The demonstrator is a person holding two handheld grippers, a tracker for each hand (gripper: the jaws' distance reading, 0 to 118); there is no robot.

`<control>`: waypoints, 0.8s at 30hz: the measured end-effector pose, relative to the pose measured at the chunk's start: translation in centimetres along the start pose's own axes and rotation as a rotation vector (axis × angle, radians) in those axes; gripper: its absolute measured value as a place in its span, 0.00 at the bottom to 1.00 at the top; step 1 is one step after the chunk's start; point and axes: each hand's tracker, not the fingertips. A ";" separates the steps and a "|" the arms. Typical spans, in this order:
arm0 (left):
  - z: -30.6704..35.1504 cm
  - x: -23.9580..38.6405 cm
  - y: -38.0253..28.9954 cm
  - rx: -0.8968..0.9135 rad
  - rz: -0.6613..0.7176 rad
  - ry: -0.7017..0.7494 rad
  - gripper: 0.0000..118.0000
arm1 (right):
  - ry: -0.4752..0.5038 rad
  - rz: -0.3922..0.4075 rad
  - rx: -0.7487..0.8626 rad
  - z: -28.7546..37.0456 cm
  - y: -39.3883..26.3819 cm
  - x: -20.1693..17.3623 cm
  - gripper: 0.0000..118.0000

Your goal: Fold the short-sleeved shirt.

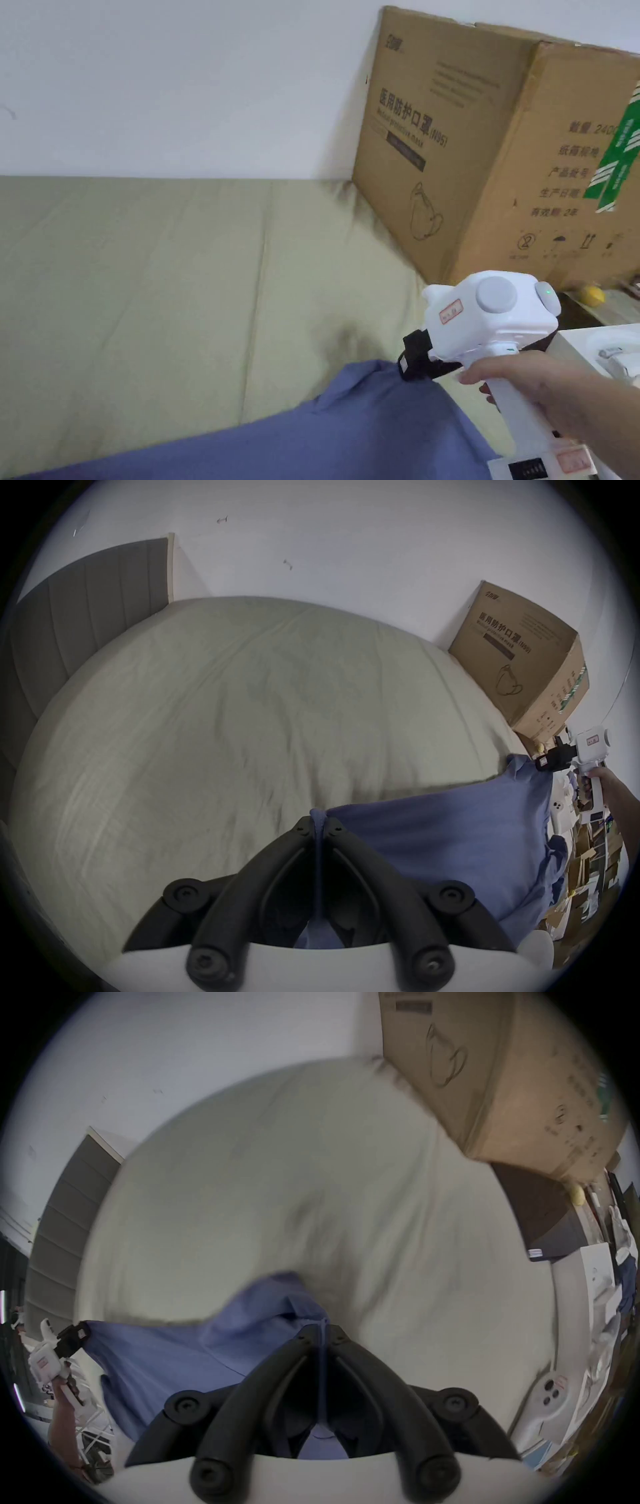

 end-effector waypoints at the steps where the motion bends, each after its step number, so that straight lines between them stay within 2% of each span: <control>1: 0.9 0.2 0.5 0.010 -0.007 -0.007 0.02 | 0.025 -0.012 0.031 1.7 -0.4 -0.1 0.03; 4: 4.2 0.9 2.6 0.065 -0.045 -0.024 0.02 | 0.076 -0.045 0.118 8.2 -1.5 -0.3 0.03; 8: 9.1 1.9 5.5 0.145 -0.080 -0.049 0.02 | 0.091 -0.027 0.221 16.7 -3.0 -0.6 0.03; 10: 11.9 2.1 7.2 0.189 -0.082 -0.077 0.02 | 0.040 0.005 0.291 20.6 -3.7 -1.4 0.03; 13: 16.6 2.8 10.1 0.247 -0.101 -0.096 0.02 | 0.091 0.008 0.354 25.8 -4.3 -2.4 0.03; 16: 19.5 3.4 12.7 0.303 -0.142 -0.094 0.02 | 0.103 0.007 0.394 29.2 -4.1 -3.5 0.03; 20: 22.6 4.4 16.0 0.364 -0.161 -0.099 0.02 | 0.080 0.042 0.491 32.4 -2.8 -5.2 0.03; 24: 23.9 5.3 19.4 0.398 -0.180 -0.079 0.02 | 0.097 -0.004 0.548 34.1 0.2 -6.2 0.03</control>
